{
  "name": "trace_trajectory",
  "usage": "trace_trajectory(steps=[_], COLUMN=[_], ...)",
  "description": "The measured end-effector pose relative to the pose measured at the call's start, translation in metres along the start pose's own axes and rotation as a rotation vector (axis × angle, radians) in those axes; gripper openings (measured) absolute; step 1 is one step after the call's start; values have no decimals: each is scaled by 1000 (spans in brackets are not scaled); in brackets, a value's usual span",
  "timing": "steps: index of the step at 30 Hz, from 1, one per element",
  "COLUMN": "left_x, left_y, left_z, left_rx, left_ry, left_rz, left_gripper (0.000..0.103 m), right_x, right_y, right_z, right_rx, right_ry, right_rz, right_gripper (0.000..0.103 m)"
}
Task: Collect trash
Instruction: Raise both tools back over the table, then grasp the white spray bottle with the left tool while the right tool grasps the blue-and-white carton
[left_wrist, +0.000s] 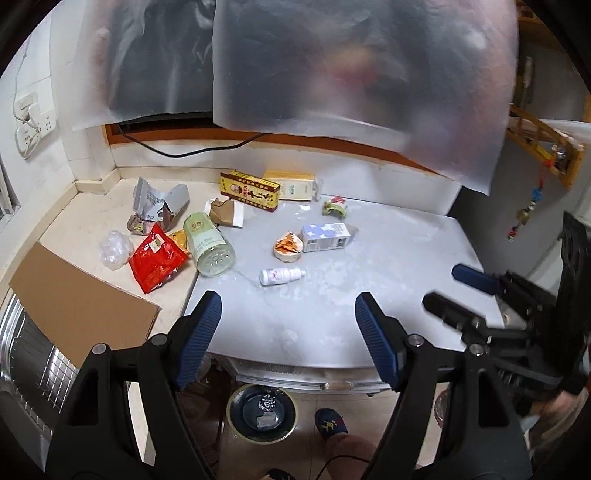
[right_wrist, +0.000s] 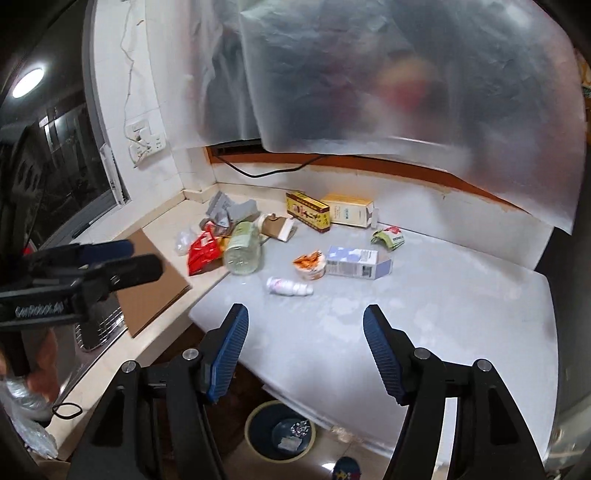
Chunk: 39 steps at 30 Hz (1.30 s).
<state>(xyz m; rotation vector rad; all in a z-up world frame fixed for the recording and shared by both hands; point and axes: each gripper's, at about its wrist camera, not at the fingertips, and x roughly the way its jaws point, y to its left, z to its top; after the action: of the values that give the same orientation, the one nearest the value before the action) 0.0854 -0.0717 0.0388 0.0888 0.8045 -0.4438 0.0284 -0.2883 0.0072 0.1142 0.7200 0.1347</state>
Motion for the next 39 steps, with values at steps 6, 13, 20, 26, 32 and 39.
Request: trace_trajectory(steps=[6,13,20,26,32,39], left_x=[62,152,207,230,257,280], left_y=[-3,5,15,21,28,31], left_z=[19,29,21,25,28,25], left_rx=[-62,-208,-359,-437,-532,-612], left_ry=[67,198,283,312,365,404], left_rz=[41,15,64,117,217,256], left_gripper=[73,73,72,72,72,71], right_x=[81,180,272,326,332,330], right_y=[-64,-113,-109,-97,-88,-86], right_z=[32,62,77,66,56,54], right_rx=[-47,-182,-390,-448,-495,-455], right_ry=[81,165,242,362,368,404], right_rz=[52,139,242,282,267,309], right_gripper=[66,68,75,73,62,41])
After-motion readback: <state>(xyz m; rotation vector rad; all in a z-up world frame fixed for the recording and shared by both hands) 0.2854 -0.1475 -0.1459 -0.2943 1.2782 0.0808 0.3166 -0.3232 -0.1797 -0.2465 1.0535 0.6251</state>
